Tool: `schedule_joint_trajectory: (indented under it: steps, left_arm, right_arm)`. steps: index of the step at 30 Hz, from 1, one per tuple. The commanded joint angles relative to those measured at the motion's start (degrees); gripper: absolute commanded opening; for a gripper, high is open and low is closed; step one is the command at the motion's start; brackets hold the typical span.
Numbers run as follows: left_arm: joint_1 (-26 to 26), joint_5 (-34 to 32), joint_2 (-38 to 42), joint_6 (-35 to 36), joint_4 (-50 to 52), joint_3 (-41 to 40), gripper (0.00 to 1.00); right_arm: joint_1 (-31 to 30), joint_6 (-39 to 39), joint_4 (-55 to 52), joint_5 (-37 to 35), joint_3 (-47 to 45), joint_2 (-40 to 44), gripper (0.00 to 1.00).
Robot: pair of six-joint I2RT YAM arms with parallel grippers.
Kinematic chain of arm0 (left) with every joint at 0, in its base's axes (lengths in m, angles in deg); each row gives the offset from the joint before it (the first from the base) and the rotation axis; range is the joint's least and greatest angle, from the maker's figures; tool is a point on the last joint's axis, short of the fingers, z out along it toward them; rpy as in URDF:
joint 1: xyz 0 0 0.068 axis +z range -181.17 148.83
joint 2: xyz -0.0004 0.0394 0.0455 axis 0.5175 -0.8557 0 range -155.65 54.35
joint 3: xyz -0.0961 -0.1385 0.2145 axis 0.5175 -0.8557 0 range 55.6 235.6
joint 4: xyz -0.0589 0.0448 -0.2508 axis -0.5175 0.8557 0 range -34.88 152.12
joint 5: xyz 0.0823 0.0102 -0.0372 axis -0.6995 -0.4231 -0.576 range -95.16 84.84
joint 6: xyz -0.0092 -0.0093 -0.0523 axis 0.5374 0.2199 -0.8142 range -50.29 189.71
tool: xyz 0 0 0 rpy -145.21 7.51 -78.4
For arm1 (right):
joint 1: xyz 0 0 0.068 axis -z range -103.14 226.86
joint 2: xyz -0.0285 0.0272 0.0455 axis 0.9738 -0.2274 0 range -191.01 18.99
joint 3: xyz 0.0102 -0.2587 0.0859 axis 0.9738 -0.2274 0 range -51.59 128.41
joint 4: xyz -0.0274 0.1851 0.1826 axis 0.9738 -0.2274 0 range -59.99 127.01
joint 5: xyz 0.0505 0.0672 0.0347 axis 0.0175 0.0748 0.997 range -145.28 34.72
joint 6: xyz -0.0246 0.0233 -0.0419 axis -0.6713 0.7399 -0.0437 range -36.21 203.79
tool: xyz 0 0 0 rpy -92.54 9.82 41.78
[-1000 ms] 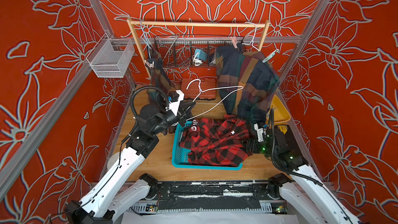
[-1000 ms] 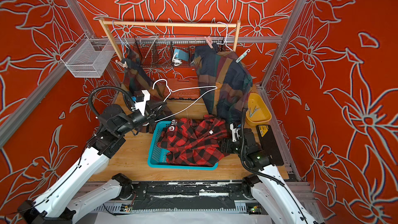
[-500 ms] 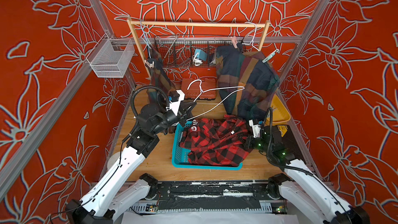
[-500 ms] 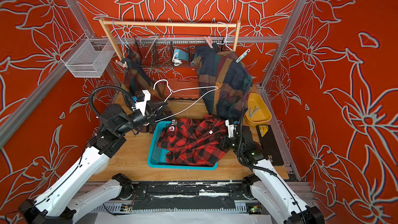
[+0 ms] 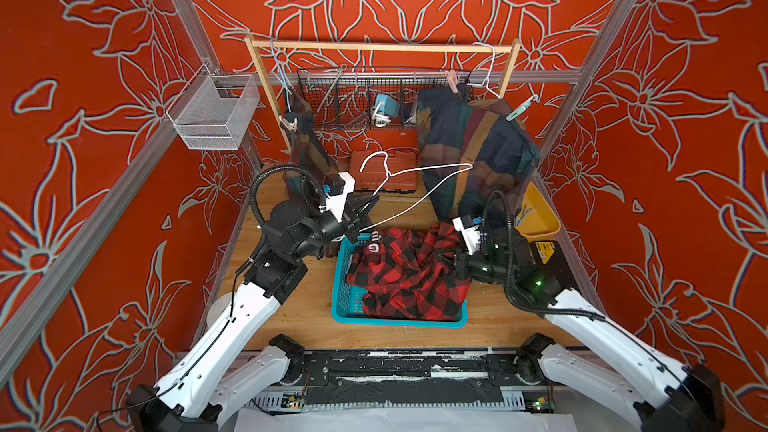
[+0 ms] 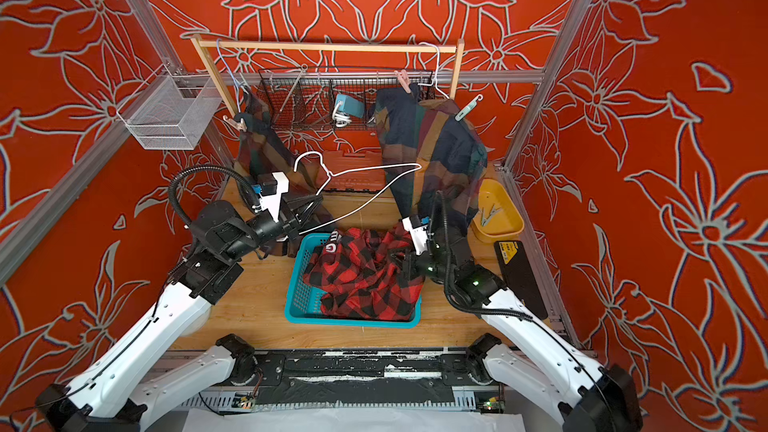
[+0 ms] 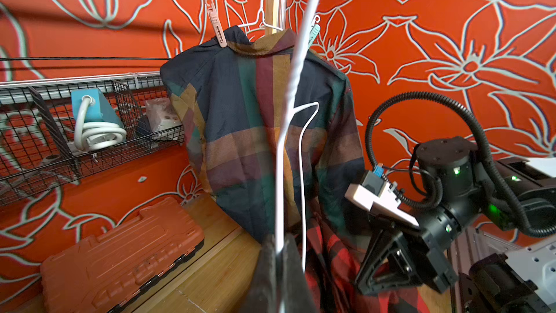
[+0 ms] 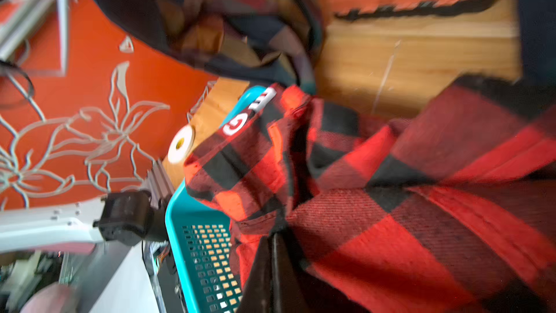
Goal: Remove the clothespins securing long-sleeve shirts to the hanger
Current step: Adjust the long-sleeve shirt at the bin.
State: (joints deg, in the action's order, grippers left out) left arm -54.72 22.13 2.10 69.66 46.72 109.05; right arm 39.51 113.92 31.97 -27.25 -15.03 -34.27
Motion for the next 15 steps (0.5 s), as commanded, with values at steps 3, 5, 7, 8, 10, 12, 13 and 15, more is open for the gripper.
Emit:
schedule_joint_trajectory:
  steps: [3,5,7,8,10,12,13,15]
  left_arm:
    - [0.5,-0.1,0.3,-0.4,-2.7,0.5,0.00]
    - [0.5,-0.3,0.4,-0.2,-2.3,0.6,0.00]
    - [0.6,-0.5,0.7,0.0,-2.2,0.5,0.00]
    - [0.6,-0.5,0.8,0.1,-2.2,0.4,0.00]
    - [0.7,-0.5,0.9,0.0,-2.2,0.4,0.00]
    - [0.8,-0.5,1.0,0.0,-2.2,0.4,0.00]
    - [0.8,-0.5,1.1,0.1,-2.1,0.4,0.00]
    - [0.9,-0.6,1.5,0.2,-1.8,0.4,0.00]
  right_arm:
    - [-9.0,0.1,7.2,-4.7,1.6,-9.5,0.00]
    - [-11.0,1.3,9.9,-5.4,1.3,-13.3,0.00]
    - [-13.1,2.2,12.0,-6.4,1.3,-17.5,0.00]
    - [-13.8,2.4,12.7,-6.5,1.5,-19.5,0.00]
    - [-14.9,4.1,15.0,-5.5,2.1,-24.8,0.00]
    - [-15.3,6.7,19.3,-4.5,1.2,-28.9,0.00]
    - [-15.6,7.5,20.2,-4.5,1.2,-30.7,0.00]
    - [-16.1,8.2,20.3,-5.8,1.5,-32.7,0.00]
